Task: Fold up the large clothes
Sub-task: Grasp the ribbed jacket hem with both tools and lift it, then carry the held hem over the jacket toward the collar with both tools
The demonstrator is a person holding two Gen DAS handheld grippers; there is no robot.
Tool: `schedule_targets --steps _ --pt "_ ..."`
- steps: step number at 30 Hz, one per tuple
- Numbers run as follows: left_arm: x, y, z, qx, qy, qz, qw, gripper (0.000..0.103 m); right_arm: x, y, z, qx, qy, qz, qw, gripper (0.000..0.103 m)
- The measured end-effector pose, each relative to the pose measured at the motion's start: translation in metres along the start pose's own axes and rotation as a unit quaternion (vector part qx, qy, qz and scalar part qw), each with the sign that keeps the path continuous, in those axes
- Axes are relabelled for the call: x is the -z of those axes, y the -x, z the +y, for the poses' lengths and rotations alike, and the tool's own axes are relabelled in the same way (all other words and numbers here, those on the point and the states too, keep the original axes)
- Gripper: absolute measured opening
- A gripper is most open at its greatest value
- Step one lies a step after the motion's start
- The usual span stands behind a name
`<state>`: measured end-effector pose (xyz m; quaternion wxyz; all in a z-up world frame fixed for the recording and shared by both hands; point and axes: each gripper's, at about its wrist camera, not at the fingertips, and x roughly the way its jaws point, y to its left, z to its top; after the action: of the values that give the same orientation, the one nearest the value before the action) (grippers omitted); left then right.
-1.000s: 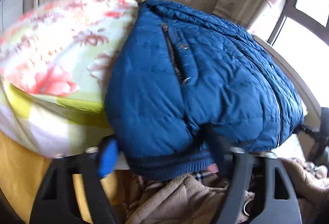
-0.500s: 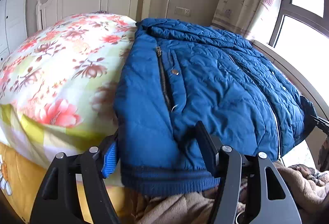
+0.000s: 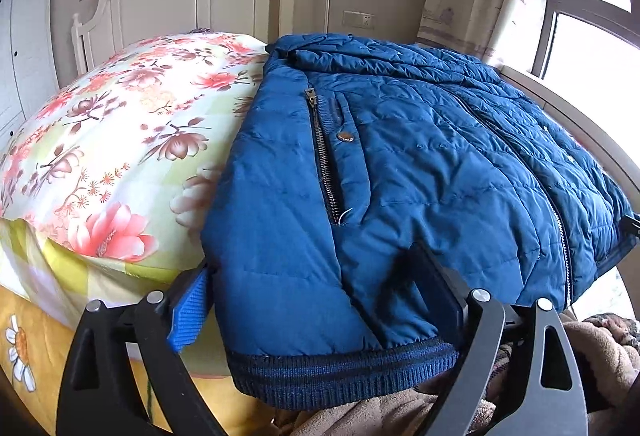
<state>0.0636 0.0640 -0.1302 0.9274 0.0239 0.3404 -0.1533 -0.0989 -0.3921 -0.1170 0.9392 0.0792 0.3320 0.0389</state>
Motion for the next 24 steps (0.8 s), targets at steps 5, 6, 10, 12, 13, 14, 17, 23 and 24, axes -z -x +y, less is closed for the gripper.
schedule_targets --steps 5,6,10,12,13,14,17,23,24 --pt "0.001 -0.001 -0.001 0.001 -0.003 -0.002 1.0000 0.086 0.003 -0.008 0.000 -0.019 -0.009 -0.013 1.000 0.052" --pt "0.001 0.000 -0.003 0.007 -0.007 0.002 0.9999 0.082 0.003 -0.009 0.003 -0.023 -0.003 -0.009 1.000 0.049" --pt "0.005 0.006 -0.007 0.011 -0.021 0.002 0.9997 0.063 0.004 -0.012 0.011 -0.007 0.029 -0.001 1.000 0.028" --pt "0.004 0.009 -0.004 0.021 -0.017 -0.004 0.9996 0.039 0.003 -0.011 0.007 -0.013 0.020 -0.009 1.000 0.019" --pt "0.002 0.014 -0.001 0.024 -0.012 -0.013 0.9996 0.026 0.003 -0.012 0.008 -0.016 0.021 -0.014 1.000 0.018" --pt "0.001 0.019 0.003 0.030 -0.005 -0.019 0.9994 0.024 0.003 -0.011 0.009 -0.019 0.024 -0.017 0.999 0.017" --pt "-0.005 0.042 0.016 0.050 0.027 -0.046 0.9973 0.017 0.000 -0.002 0.007 -0.058 0.010 -0.029 0.998 0.016" --pt "-0.008 0.130 0.037 0.107 0.081 -0.108 0.9851 0.017 -0.003 0.075 0.013 -0.182 0.010 -0.103 0.978 0.016" --pt "-0.006 0.146 0.040 0.119 0.091 -0.120 0.9815 0.017 -0.004 0.097 0.019 -0.199 0.016 -0.124 0.972 0.016"
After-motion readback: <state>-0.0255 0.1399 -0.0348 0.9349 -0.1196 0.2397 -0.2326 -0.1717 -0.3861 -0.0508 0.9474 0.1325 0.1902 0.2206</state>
